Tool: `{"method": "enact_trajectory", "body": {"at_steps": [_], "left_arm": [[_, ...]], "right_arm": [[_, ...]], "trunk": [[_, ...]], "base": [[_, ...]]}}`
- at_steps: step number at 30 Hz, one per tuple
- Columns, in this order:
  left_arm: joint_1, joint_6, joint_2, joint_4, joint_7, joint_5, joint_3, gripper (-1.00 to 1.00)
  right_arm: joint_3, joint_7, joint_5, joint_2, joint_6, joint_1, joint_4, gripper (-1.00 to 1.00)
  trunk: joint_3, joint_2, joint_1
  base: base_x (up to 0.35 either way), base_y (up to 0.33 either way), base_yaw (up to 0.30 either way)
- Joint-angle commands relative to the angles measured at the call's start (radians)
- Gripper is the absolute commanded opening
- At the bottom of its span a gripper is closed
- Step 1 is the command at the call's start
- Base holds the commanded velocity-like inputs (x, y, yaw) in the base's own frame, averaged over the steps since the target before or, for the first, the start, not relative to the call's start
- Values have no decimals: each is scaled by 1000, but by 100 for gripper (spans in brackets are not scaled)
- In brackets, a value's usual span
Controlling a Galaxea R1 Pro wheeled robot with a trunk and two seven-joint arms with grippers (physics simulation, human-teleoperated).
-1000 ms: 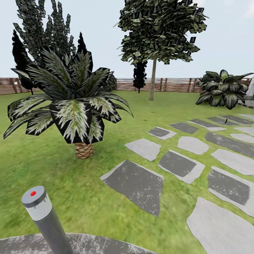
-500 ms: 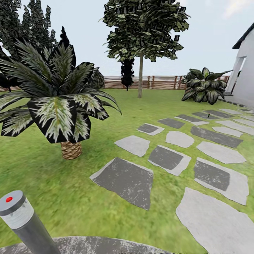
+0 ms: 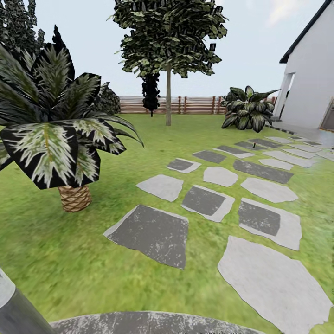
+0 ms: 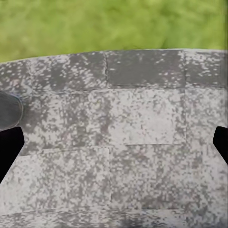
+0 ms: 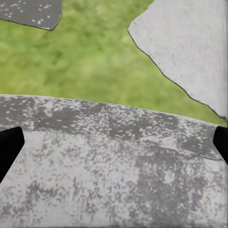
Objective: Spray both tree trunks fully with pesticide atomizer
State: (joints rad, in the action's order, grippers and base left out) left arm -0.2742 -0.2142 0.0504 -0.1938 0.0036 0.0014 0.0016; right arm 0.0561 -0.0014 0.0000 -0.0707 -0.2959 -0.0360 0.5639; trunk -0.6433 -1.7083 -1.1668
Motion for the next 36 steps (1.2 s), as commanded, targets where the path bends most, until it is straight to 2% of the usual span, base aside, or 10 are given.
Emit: {"method": "enact_trajectory", "body": {"at_steps": [1, 22, 30, 36], "left_arm": [[0, -3, 0, 1, 1, 0, 0, 100], [0, -4, 9, 0, 5, 2, 1, 100], [0, -4, 9, 0, 4, 28, 1, 100], [0, -4, 9, 1, 4, 30, 1, 100]], "right_arm": [[1, 0, 0, 0, -3, -1, -1, 100], [1, 3, 0, 0, -3, -1, 0, 100], [1, 3, 0, 0, -3, -1, 0, 100], [1, 3, 0, 0, -3, -1, -1, 100]], "trunk": [[-5, -8, -4], [-94, -155, -84], [-127, -211, -115], [-153, -253, -138]], "base": [[0, 0, -229], [0, 0, -229], [0, 0, -229], [0, 0, -229]]}}
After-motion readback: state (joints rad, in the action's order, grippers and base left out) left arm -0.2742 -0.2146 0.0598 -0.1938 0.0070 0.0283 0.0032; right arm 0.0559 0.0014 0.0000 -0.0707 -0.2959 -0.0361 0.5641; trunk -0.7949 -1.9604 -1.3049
